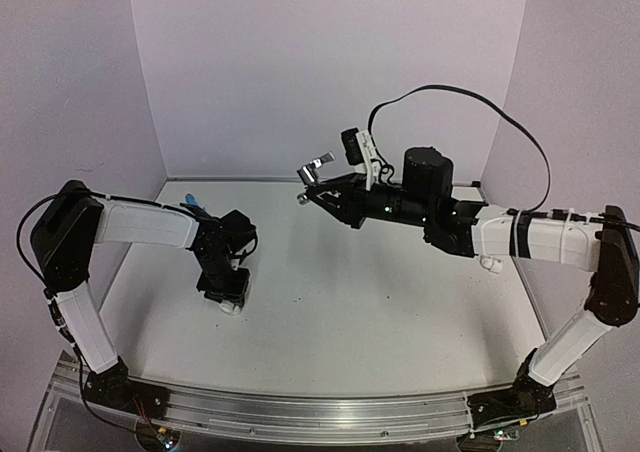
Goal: Install the water faucets
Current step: Place the adaptor at the center of the board, then pass from the right arm to the left
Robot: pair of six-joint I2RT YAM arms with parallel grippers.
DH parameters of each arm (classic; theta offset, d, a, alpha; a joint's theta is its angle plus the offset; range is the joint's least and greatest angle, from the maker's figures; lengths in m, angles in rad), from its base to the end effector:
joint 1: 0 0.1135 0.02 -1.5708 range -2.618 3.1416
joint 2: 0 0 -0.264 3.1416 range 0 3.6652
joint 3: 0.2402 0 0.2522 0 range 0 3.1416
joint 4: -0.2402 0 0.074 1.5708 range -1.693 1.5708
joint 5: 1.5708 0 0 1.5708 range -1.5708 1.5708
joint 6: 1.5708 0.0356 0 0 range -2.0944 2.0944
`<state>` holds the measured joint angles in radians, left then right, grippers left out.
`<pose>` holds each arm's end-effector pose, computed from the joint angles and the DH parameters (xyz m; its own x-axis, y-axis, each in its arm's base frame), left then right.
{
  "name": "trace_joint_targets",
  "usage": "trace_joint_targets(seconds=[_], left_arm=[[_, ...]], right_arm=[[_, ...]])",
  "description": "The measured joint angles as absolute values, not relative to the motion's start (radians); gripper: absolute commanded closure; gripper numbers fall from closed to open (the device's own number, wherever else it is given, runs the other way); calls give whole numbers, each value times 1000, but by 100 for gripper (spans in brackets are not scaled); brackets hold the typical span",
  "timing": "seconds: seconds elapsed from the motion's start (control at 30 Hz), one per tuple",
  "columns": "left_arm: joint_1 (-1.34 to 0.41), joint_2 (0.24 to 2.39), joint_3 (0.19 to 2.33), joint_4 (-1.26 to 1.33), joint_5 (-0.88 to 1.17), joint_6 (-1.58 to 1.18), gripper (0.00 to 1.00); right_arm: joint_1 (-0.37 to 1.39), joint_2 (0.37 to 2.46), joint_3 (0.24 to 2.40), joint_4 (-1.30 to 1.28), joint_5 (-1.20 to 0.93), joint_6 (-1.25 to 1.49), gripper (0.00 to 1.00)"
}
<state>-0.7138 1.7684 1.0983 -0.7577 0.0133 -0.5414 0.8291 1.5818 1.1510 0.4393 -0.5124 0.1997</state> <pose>0.2391 -0.2077 0.1588 -0.9793 0.1665 -0.1153 0.1767 0.9806 -0.0847 0.2408 0.2887 0.3306 -0.1876 0.0512 -0.9809 -0.9556 0.2216 0.1943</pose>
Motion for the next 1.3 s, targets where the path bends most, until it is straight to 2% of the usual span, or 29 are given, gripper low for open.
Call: trace_joint_targets(seconds=[0.2, 0.3, 0.43, 0.6, 0.87, 0.97, 1.07, 1.23, 1.3], left_arm=[[-721, 1739, 1099, -744, 11, -528, 17], [-715, 1647, 1109, -766, 13, -522, 9], [-688, 1471, 1200, -762, 85, -513, 9], [-673, 1301, 1309, -545, 295, -512, 11], [-675, 1280, 1285, -167, 571, -550, 13], [-675, 1321, 1284, -117, 621, -557, 17], [-679, 1362, 1284, -98, 661, -559, 27], [-687, 1409, 1285, -92, 717, -552, 59], [-689, 1417, 1286, -92, 737, -552, 67]], right_arm=[[830, 1582, 1137, 439, -530, 219, 100], [830, 1582, 1134, 444, -548, 242, 100], [830, 1591, 1132, 474, -582, 278, 100], [830, 1633, 1133, 536, -637, 322, 100], [830, 1671, 1134, 611, -719, 393, 100], [832, 1671, 1135, 646, -737, 414, 100], [835, 1677, 1142, 674, -747, 432, 100], [837, 1700, 1161, 698, -754, 459, 100], [837, 1709, 1164, 702, -755, 470, 100]])
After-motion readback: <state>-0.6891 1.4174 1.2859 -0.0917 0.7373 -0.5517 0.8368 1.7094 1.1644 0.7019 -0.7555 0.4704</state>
